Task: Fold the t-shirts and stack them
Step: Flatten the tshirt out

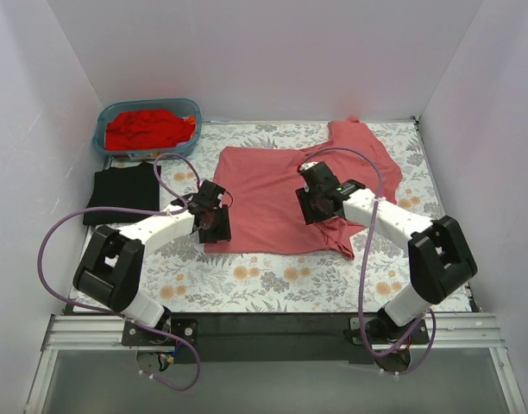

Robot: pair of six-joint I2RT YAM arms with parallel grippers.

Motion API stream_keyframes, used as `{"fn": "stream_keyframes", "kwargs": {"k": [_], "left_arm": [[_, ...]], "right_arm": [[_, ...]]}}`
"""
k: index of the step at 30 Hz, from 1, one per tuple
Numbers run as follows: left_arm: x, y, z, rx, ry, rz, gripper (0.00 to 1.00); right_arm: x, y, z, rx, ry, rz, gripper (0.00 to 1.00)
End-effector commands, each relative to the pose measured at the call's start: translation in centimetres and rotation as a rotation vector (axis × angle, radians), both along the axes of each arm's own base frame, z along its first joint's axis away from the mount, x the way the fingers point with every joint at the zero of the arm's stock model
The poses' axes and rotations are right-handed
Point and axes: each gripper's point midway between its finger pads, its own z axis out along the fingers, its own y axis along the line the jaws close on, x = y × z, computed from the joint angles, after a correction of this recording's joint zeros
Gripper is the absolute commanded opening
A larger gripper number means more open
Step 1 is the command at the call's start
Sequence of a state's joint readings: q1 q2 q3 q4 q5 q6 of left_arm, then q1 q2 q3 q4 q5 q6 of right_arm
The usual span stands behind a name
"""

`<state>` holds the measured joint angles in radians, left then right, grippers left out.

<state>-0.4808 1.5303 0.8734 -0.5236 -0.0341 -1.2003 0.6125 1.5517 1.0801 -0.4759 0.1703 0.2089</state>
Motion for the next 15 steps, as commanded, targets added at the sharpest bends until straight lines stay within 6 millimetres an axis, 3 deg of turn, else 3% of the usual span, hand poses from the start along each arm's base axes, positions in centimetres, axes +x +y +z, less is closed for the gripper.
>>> {"fn": "stream_keyframes", "kwargs": {"k": [1,6,10,15], "left_arm": [[-0.8,1.6,-1.1,0.070,0.006,0.003,0.42],[-1.4,2.3,-1.5,0.082,-0.001,0.016,0.32],[-1.6,1.9,-1.9,0.047,-0.021,0.012,0.28],[-2.5,1.2,-2.7,0.003,0.017,-0.014,0.27]], "right_arm": [[1.5,-1.3,0.9,-0.166,-0.057,-0.091,0.51],[2.1,-2.5,2.2,-0.240,-0.080,-0.230,0.52],[2.2,-3.0,2.6,-0.238,-0.091,-0.317,0.63],[2.3,-5.0,0.9,-0.289,-0.025,-0.402,0.64]]}}
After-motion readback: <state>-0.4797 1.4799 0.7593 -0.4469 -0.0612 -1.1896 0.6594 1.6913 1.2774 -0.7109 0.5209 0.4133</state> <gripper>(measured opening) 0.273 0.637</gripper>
